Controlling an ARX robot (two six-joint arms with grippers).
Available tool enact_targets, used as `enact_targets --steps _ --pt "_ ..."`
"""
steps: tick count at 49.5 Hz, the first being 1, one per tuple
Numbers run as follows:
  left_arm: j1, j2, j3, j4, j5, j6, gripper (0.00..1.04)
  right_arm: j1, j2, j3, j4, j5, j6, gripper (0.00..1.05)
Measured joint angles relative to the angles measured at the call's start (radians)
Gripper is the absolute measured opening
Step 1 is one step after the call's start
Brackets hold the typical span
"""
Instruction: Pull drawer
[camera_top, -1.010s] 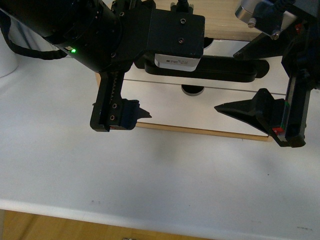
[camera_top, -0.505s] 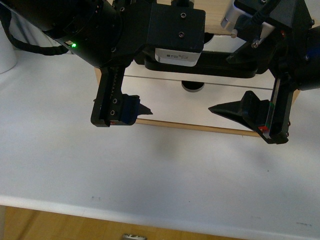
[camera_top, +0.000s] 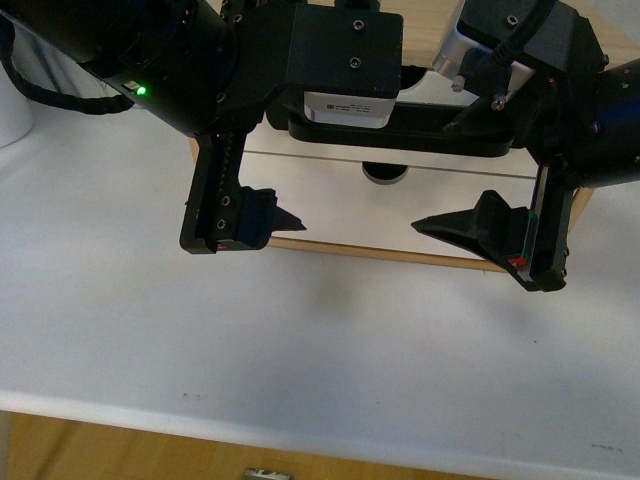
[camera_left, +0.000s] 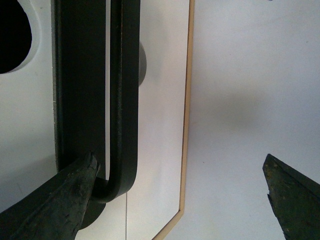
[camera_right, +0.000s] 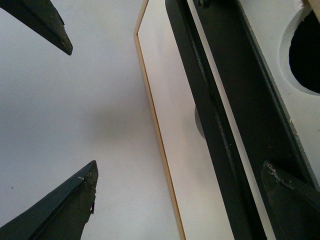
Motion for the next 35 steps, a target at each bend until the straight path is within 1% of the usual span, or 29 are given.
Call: enact_targets --steps 13,35 --pt "-0.001 -0.001 0.025 -0.084 0.000 0.011 0.99 -0.002 0.001 0.017 -0.077 -0.012 -0.053 0.96" --pt "-0.023 -0.031 0.045 -0.235 -0.017 0.020 0.99 -0.002 -0.055 0.024 -0.293 -0.083 -0.173 0.96"
